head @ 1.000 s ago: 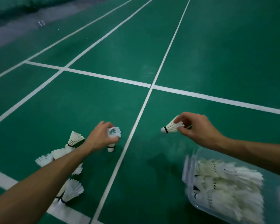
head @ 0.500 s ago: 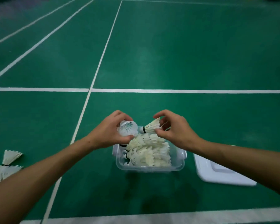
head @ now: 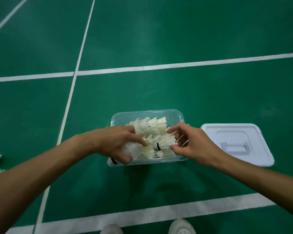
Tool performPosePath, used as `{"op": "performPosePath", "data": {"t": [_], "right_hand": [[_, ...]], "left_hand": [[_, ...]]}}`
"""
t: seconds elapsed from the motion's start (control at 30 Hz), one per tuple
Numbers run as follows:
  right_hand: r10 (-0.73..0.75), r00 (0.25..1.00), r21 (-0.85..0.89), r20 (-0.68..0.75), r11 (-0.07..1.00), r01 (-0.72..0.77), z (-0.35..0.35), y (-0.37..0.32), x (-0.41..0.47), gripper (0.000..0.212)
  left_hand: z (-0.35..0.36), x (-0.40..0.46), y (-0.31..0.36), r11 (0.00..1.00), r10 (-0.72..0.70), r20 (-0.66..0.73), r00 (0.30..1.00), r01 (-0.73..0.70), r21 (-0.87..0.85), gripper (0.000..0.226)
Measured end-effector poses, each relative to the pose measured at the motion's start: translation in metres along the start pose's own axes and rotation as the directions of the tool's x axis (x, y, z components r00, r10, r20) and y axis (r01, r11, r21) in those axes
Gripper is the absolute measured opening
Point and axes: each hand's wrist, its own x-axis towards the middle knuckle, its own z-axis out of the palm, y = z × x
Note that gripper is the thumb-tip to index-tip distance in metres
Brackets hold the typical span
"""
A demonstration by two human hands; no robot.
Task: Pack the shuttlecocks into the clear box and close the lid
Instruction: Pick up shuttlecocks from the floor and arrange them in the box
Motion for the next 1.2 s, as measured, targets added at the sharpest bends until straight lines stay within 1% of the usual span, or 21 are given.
{"op": "performPosePath", "data": {"t": [0.1, 0.23, 0.33, 0.57, 0.7, 0.8, 0.87, 0.9, 0.97, 1.03, 1.1, 1.17, 1.2], "right_hand": [[0.000, 0.999, 0.016, 0.042, 1.000, 0.000, 0.004, 0.006, 0.004, 0.041], [-0.003, 0.996, 0.055, 0.094, 0.998, -0.003, 0.013, 0.003, 0.015, 0.041], [-0.005, 0.990, 0.048, 0.140, 0.999, -0.001, 0.028, -0.002, 0.027, 0.042], [0.032, 0.974, 0.092, 0.225, 0.994, -0.054, 0.056, -0.013, 0.040, 0.048], [0.037, 0.968, 0.110, 0.250, 0.992, -0.066, 0.057, -0.013, 0.040, 0.051], [0.053, 0.961, 0.086, 0.270, 0.993, -0.079, 0.044, -0.015, 0.035, 0.057], [0.033, 0.978, 0.010, 0.206, 0.999, -0.036, 0.031, -0.021, 0.032, 0.052], [0.000, 0.990, -0.035, 0.143, 0.999, 0.005, 0.026, -0.026, 0.030, 0.047], [-0.096, 0.995, -0.060, 0.036, 0.993, 0.098, 0.022, -0.038, 0.027, 0.039], [-0.193, 0.981, -0.047, 0.004, 0.980, 0.193, 0.026, -0.051, 0.028, 0.033], [-0.271, 0.962, -0.055, -0.028, 0.962, 0.269, 0.034, -0.058, 0.031, 0.023], [-0.315, 0.944, -0.065, -0.101, 0.949, 0.310, 0.039, -0.059, 0.036, 0.014], [-0.312, 0.939, -0.060, -0.142, 0.950, 0.306, 0.040, -0.057, 0.038, 0.012]], "left_hand": [[0.000, 0.010, -0.003, 1.000, 0.007, 0.040, 0.999, -0.007, -0.001, 0.063], [0.001, 0.015, -0.007, 1.000, 0.002, 0.042, 0.999, -0.001, -0.030, 0.063], [0.001, 0.013, -0.008, 0.998, -0.009, 0.043, 0.999, 0.012, -0.060, 0.062], [0.004, 0.004, -0.011, 0.994, -0.048, 0.038, 0.998, 0.051, -0.092, 0.060], [0.008, -0.004, -0.012, 0.986, -0.054, -0.019, 0.998, 0.050, -0.157, 0.064], [0.004, -0.014, -0.009, 0.971, -0.037, -0.138, 0.990, 0.003, -0.239, 0.071], [0.000, -0.021, -0.009, 0.948, -0.048, -0.226, 0.973, -0.027, -0.317, 0.076], [-0.002, -0.024, -0.008, 0.935, -0.059, -0.255, 0.965, -0.036, -0.352, 0.079], [-0.005, -0.027, -0.004, 0.920, -0.072, -0.291, 0.954, -0.049, -0.390, 0.083], [-0.008, -0.026, 0.003, 0.915, -0.063, -0.319, 0.946, -0.073, -0.398, 0.085], [-0.011, -0.024, 0.011, 0.909, -0.052, -0.357, 0.933, -0.104, -0.404, 0.084], [-0.013, -0.022, 0.015, 0.907, -0.047, -0.392, 0.919, -0.125, -0.402, 0.083], [-0.014, -0.021, 0.016, 0.908, -0.043, -0.402, 0.915, -0.131, -0.397, 0.085]]}}
